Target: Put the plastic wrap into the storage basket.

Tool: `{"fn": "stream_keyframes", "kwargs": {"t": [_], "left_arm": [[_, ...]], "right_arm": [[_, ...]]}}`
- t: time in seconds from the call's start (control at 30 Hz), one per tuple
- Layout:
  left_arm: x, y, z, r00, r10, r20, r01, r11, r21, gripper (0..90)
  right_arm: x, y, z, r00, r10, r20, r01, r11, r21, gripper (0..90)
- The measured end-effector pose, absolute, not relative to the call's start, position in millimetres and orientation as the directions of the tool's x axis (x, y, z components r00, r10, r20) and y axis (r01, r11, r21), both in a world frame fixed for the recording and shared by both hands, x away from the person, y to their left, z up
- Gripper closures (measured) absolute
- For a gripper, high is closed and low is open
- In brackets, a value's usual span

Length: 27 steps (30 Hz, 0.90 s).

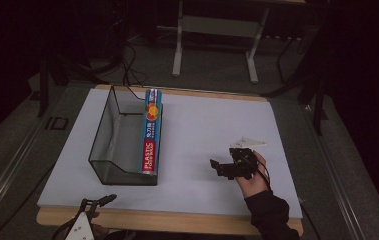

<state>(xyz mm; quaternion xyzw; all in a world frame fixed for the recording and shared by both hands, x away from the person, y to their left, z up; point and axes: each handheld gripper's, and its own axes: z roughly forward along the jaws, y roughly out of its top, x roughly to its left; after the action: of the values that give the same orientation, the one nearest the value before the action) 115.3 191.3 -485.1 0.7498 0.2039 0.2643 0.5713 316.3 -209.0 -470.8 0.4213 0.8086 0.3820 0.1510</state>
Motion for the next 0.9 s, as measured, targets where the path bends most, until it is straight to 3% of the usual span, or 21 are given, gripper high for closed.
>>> {"fn": "stream_keyframes", "kwargs": {"t": [0.43,0.9], "left_arm": [[115,190,-486,0.781,0.603,0.165,0.005,-0.270,0.963,0.2],[115,189,-486,0.786,0.597,0.162,0.011,-0.275,0.961,0.2]], "right_arm": [[293,-230,-489,-0.590,0.806,0.044,0.552,0.362,0.751,14.0],[295,-243,-507,-0.569,0.822,0.037,0.558,0.353,0.751,14.0]]}}
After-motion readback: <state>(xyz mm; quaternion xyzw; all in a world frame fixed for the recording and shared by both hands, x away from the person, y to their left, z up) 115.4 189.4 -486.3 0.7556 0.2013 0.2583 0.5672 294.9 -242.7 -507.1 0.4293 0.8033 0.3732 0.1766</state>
